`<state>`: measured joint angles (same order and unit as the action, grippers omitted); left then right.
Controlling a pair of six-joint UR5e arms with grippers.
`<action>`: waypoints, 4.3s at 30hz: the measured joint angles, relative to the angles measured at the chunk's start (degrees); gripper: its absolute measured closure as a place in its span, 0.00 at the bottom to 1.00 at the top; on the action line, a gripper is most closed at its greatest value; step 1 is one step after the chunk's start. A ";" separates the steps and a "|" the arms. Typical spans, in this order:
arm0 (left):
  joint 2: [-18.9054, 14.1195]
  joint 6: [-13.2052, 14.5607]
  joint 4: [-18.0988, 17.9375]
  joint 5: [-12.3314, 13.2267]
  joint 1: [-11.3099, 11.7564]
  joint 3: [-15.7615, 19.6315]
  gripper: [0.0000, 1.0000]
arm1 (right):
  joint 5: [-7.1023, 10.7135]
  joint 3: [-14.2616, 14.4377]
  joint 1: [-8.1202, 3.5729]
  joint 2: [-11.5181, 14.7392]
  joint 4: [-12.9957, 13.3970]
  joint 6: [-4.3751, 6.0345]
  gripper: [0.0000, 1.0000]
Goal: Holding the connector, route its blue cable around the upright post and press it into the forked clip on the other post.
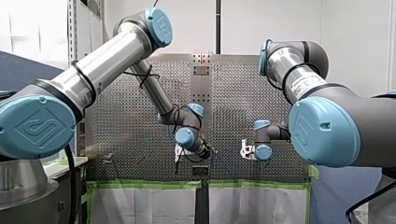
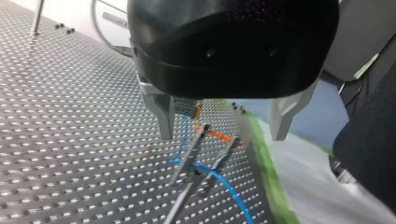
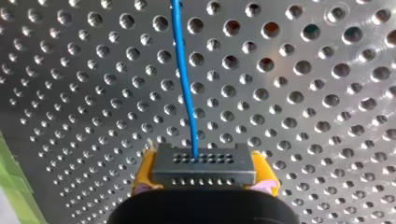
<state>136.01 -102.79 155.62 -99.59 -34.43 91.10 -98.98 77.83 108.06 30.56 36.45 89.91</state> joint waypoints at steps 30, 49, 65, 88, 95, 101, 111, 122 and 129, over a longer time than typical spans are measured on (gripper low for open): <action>-14.11 -3.58 -9.30 -7.33 -1.38 14.12 0.00 | 1.00 -0.01 0.42 -0.31 0.20 0.63 1.00; -23.63 -6.47 -14.03 -6.26 -1.57 23.63 0.00 | 1.47 -0.02 0.62 -0.46 0.35 0.63 1.00; -32.08 -5.31 -15.83 -6.15 -1.57 32.09 0.00 | 1.50 -0.06 0.78 -0.55 0.37 0.63 1.00; -43.32 -8.00 -15.96 -6.15 -1.36 41.83 0.00 | 1.48 -0.07 1.01 -0.61 0.43 0.63 1.00; -46.65 -8.07 -16.03 -6.25 -1.31 42.01 0.00 | 1.49 -0.08 1.04 -0.61 0.47 0.63 1.00; -47.13 -8.12 -16.91 -6.35 -1.23 42.03 0.00 | 1.43 -0.19 1.05 -0.61 0.25 0.52 1.00; -43.76 -7.40 -18.01 -8.49 -1.19 42.39 0.00 | -0.69 -0.99 1.07 0.12 -0.70 -0.02 1.00; -40.05 -8.25 -23.08 -8.91 -1.05 44.11 0.00 | -1.33 -0.99 2.02 4.62 -4.36 0.14 1.00; -39.94 -8.27 -23.83 -8.91 -1.06 44.14 0.00 | -2.79 -0.88 3.56 7.83 -7.56 0.27 1.00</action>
<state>96.07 -111.06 131.80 -108.49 -35.49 135.24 -101.78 76.95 111.62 38.39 28.90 90.18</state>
